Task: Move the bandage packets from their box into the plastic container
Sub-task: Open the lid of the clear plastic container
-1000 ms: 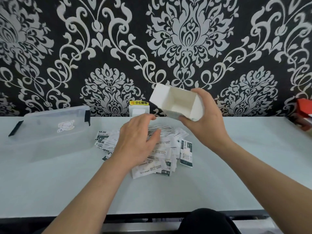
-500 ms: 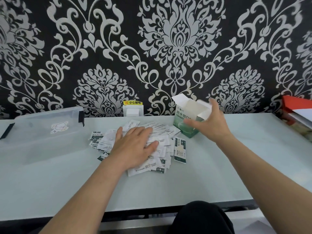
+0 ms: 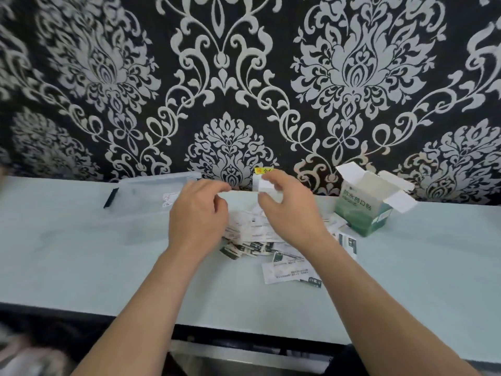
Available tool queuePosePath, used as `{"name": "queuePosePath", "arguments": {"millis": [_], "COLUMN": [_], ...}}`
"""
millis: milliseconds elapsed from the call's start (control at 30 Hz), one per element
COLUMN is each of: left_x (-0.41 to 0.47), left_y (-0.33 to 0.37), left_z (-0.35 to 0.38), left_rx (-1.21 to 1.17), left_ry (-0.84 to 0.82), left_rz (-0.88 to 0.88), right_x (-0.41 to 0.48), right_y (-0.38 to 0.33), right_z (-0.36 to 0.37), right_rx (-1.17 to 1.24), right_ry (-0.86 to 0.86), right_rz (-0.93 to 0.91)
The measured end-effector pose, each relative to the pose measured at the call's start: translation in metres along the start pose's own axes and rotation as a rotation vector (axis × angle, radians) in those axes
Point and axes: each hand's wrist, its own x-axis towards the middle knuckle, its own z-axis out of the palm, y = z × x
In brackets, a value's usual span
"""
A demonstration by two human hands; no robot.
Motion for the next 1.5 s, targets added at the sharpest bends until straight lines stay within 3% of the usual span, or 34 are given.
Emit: {"name": "queuePosePath", "arguments": {"millis": [133, 300, 367, 467, 567, 733, 1033, 1167, 1233, 1367, 1500], "left_x": [0.004, 0.007, 0.005, 0.004, 0.001, -0.003, -0.009, -0.007, -0.006, -0.008, -0.008], "left_y": [-0.048, -0.104, -0.109, -0.11, -0.114, -0.12, -0.121, -0.129, -0.121, -0.111, -0.107], "left_z": [-0.032, -0.057, -0.06, -0.068, -0.073, -0.068, -0.071, -0.081, -0.09, -0.088, -0.082], "left_rx": [0.091, 0.232, 0.214, 0.189, 0.187, 0.153, -0.145, 0.052, 0.07, -0.046, -0.326], "left_ry": [0.081, -0.215, -0.261, -0.102, -0.114, -0.161, -0.048, 0.025, 0.016, -0.021, 0.044], "left_rz": [-0.159, -0.457, -0.5, -0.537, -0.623, -0.633, -0.797, -0.738, -0.716, -0.713, -0.792], "right_x": [0.011, 0.018, 0.022, 0.034, 0.048, 0.059, 0.062, 0.061, 0.058, 0.051, 0.045], "right_y": [-0.025, -0.051, -0.053, -0.047, -0.042, -0.04, -0.029, -0.033, -0.037, -0.042, -0.044], "right_z": [0.045, 0.097, 0.111, 0.115, 0.117, 0.119, 0.117, 0.114, 0.113, 0.112, 0.11], "right_rx": [0.073, 0.12, 0.077, 0.035, 0.072, 0.048, 0.17, -0.026, -0.074, -0.12, -0.095], "right_ry": [-0.161, -0.277, -0.229, -0.039, 0.036, 0.021, 0.018, 0.128, 0.042, -0.122, -0.031], "right_rz": [0.065, 0.066, 0.075, 0.132, 0.203, 0.236, 0.395, 0.209, 0.176, 0.143, 0.088]}}
